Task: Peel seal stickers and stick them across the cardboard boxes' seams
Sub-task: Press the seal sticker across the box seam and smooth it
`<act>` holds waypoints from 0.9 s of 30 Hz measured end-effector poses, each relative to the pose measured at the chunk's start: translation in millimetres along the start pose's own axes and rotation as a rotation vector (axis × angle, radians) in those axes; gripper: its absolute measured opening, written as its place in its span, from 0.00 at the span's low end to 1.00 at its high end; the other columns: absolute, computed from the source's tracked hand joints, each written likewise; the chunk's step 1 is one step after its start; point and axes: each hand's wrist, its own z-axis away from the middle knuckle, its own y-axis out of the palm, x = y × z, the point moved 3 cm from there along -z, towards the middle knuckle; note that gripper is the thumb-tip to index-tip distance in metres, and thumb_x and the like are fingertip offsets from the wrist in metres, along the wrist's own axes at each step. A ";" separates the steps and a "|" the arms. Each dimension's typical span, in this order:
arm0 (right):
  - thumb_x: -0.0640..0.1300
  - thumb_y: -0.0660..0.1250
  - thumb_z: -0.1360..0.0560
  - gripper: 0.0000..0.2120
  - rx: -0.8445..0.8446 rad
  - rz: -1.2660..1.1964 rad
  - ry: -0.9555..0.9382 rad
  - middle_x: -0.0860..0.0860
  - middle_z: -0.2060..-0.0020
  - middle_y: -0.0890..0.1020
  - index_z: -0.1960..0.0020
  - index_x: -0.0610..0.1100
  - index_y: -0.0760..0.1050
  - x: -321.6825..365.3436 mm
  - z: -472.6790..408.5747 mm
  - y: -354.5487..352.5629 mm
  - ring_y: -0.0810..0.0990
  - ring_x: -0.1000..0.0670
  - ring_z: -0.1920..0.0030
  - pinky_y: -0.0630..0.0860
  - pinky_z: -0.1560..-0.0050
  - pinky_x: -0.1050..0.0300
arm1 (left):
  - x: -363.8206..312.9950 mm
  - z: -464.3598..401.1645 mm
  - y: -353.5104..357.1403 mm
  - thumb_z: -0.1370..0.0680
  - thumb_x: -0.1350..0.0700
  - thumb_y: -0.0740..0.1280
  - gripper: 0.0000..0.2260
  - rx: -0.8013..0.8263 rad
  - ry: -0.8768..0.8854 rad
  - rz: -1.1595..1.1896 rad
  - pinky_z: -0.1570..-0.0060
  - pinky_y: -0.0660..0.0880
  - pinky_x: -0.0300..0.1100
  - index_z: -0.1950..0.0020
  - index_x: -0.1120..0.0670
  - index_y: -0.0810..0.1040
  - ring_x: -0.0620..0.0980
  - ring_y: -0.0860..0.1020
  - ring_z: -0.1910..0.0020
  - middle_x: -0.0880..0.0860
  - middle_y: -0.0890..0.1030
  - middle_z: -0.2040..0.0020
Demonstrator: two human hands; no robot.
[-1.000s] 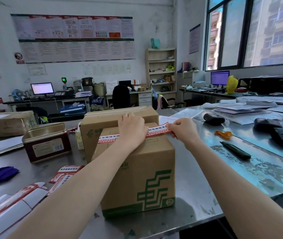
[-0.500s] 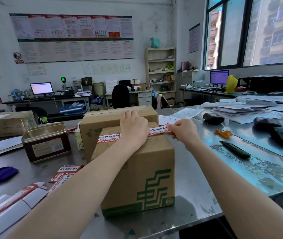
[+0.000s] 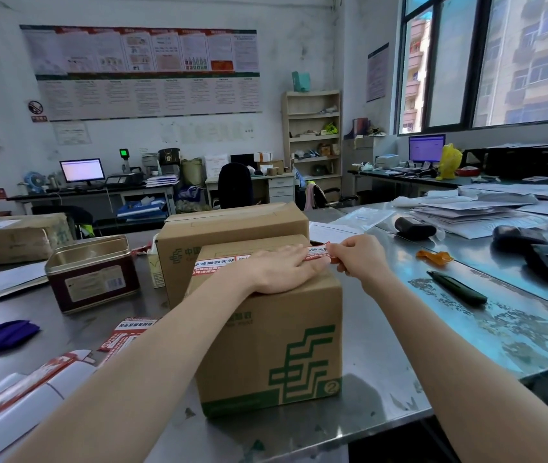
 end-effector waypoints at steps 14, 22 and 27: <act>0.43 0.66 0.25 0.22 0.065 -0.141 0.049 0.57 0.86 0.69 0.76 0.43 0.67 -22.0 7.2 13.6 0.67 0.59 0.83 0.65 0.75 0.64 | 2.7 9.7 0.0 0.21 0.36 0.43 0.26 0.025 0.055 0.016 0.26 0.45 0.51 0.24 0.41 0.49 0.45 0.46 0.23 0.47 0.49 0.21; 0.49 0.67 0.26 0.21 0.043 -0.141 0.147 0.49 0.77 0.69 0.74 0.43 0.66 -30.3 8.8 27.0 0.68 0.51 0.74 0.65 0.75 0.62 | 6.3 12.1 2.2 0.23 0.34 0.43 0.32 0.013 0.004 0.018 0.26 0.45 0.49 0.22 0.48 0.47 0.45 0.47 0.23 0.47 0.49 0.22; 0.44 0.65 0.26 0.23 -0.008 0.100 0.145 0.48 0.78 0.62 0.76 0.44 0.59 -43.6 9.9 22.3 0.60 0.48 0.74 0.59 0.69 0.58 | 7.1 11.6 2.9 0.22 0.35 0.42 0.32 0.000 -0.015 0.028 0.26 0.45 0.47 0.22 0.50 0.47 0.44 0.47 0.23 0.47 0.48 0.22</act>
